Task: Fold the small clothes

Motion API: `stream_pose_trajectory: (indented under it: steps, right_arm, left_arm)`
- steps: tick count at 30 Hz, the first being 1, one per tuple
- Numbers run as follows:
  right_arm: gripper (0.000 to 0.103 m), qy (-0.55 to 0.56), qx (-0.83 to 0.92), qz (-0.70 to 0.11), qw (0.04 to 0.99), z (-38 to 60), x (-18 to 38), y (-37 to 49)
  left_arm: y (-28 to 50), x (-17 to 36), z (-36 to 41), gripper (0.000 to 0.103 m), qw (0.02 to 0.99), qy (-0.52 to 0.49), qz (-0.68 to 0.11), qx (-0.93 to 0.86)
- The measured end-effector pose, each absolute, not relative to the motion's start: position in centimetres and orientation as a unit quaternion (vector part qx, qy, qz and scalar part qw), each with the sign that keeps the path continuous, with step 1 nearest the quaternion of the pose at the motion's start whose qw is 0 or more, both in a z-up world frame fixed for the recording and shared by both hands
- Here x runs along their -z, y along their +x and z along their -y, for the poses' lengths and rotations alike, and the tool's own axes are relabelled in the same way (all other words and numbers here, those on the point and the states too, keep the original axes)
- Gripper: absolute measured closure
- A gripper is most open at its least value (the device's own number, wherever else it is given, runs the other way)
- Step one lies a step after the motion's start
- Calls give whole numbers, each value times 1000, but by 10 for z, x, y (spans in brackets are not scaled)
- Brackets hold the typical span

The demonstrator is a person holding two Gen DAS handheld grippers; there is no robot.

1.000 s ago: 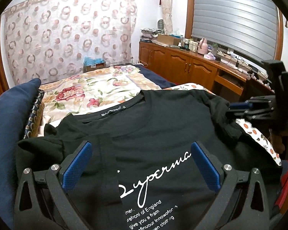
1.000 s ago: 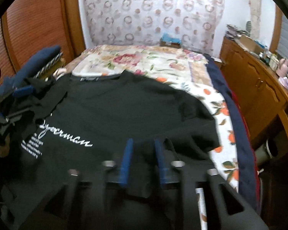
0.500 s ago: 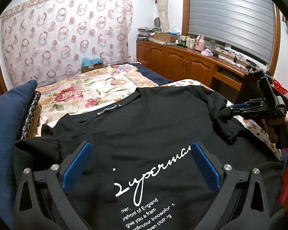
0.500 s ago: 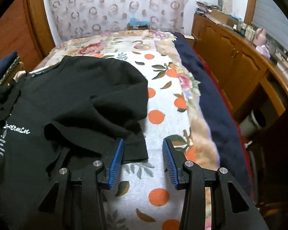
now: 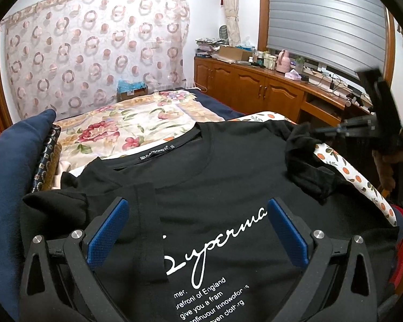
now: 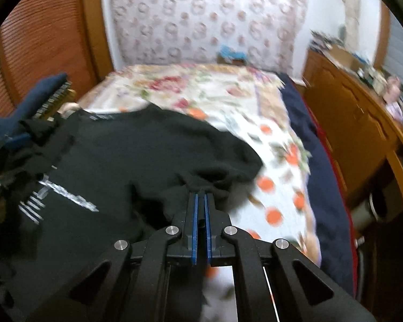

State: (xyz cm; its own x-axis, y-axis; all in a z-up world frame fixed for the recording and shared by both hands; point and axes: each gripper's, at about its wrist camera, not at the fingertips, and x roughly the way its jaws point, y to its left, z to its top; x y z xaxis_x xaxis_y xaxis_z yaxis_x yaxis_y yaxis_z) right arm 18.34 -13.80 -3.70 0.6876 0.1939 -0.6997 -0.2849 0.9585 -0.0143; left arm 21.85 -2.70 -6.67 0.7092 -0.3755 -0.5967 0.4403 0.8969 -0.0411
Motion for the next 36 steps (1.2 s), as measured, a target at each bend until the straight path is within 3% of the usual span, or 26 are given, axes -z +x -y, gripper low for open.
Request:
stream_pose_trajectory:
  steps: [15,16,19,23,36]
  right_arm:
    - [99,-101,-254,-314,909,62,17,230]
    - [95,-97,-257,-313,909,64,19,232]
    - [56,-98,-234,-307,917,75,23,233]
    - [48,-94,-194,-311,926,92,33,234]
    - [48,-39,-108,-412,904,160,114,289]
  left_arm:
    - [222,69,18,0,926,43,-310,212]
    - [222,69,18,0,926,42,-309,212]
    - [223,69,17,0,927,41,-308,212]
    - [224,69,15,0,927,40,-308,209]
    - [231,75,16,0,927,39,-320,191]
